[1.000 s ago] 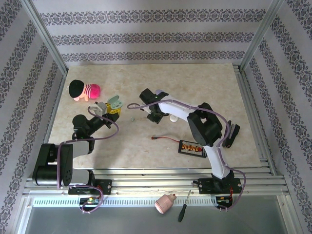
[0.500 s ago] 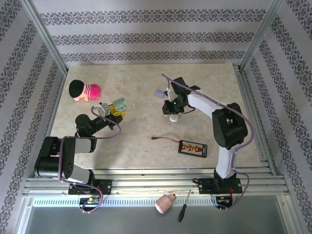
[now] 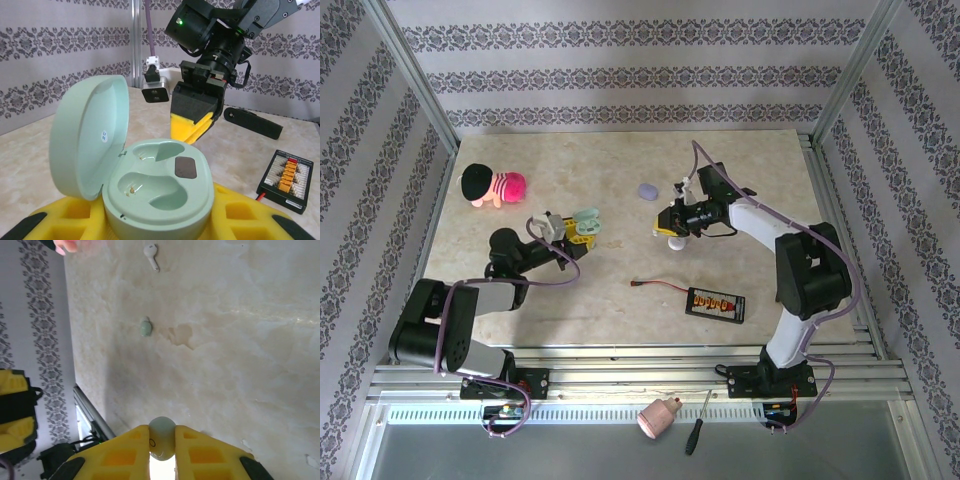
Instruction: Insert wireless bluetooth earbuds into charging case
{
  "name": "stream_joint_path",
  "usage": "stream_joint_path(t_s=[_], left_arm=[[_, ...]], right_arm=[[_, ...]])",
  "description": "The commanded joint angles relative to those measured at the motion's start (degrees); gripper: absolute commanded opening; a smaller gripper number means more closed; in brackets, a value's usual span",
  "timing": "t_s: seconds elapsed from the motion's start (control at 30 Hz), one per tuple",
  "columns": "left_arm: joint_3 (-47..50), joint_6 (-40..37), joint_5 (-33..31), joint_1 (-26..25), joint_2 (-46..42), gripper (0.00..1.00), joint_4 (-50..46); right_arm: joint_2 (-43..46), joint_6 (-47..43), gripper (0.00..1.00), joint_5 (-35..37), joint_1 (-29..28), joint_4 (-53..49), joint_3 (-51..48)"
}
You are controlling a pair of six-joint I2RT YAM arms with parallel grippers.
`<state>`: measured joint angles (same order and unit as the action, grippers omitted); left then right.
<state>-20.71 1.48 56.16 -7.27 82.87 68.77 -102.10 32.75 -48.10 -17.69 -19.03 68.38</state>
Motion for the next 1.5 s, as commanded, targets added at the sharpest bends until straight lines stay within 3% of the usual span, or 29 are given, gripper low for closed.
stream_joint_path(t_s=[0.0,0.2,0.5,0.87,1.47], left_arm=[[-2.0,-0.4,1.6,-1.7,2.1,0.36,1.2],[-3.3,2.8,3.6,-3.0,5.3,0.36,5.6],[-4.2,0.5,6.8,-3.0,3.5,0.36,0.2],[-4.1,-1.2,8.4,-3.1,1.7,0.35,-2.5],[-3.9,4.9,8.3,-3.6,4.5,0.35,6.9]], right_arm=[[3.2,2.1,0.14,-3.4,-0.2,3.3,-0.9],[7.3,-8.5,0.13,-7.3,-3.1,3.1,-0.2],[8.9,-16.4,0.15,-9.0,-10.9,1.7,5.7],[6.7,-17.8,0.15,-7.1,-14.3,2.3,10.7],[2.5,-18.3,0.15,-6.1,-15.2,2.9,9.9]])
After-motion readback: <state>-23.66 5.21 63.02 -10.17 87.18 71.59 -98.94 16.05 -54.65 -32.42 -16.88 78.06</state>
